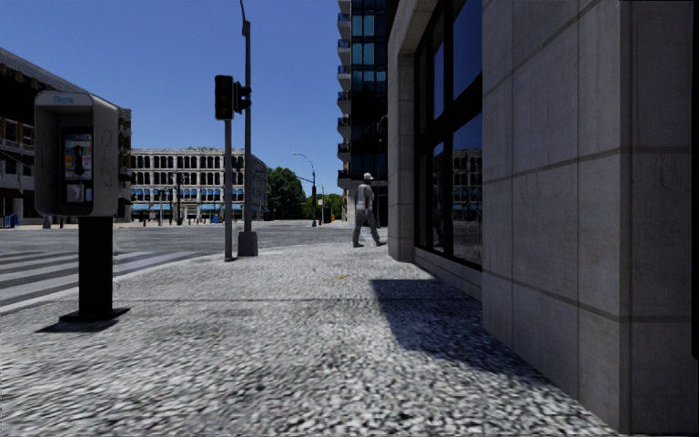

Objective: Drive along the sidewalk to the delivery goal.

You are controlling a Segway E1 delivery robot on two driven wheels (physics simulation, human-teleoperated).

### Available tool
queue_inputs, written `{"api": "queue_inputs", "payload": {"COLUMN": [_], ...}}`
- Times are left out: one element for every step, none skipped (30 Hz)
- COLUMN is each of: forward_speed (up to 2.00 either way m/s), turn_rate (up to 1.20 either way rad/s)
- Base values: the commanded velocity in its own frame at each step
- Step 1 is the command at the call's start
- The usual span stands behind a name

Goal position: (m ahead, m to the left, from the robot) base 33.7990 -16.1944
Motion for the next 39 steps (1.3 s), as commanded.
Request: {"api": "queue_inputs", "payload": {"forward_speed": [2.0, 2.0, 2.0, 2.0, 2.0, 2.0, 2.0, 2.0, 2.0, 2.0, 2.0, 2.0, 2.0, 2.0, 2.0, 2.0, 2.0, 2.0, 2.0, 2.0, 2.0, 2.0, 2.0, 2.0, 2.0, 2.0, 2.0, 2.0, 2.0, 2.0, 2.0, 2.0, 2.0, 2.0, 2.0, 2.0, 2.0, 2.0, 2.0], "turn_rate": [0.0, 0.0, 0.0, 0.0, 0.0, 0.0, 0.0, 0.0, 0.0, 0.0, 0.0, 0.0, 0.0, 0.0, 0.0, 0.0, 0.0, 0.0, 0.0, 0.0, 0.0, 0.0, 0.0, 0.0, 0.0, 0.0, 0.0, 0.0, 0.0, 0.0, 0.0, 0.0, 0.0, 0.0, 0.0, 0.0, 0.0, 0.0, 0.0]}}
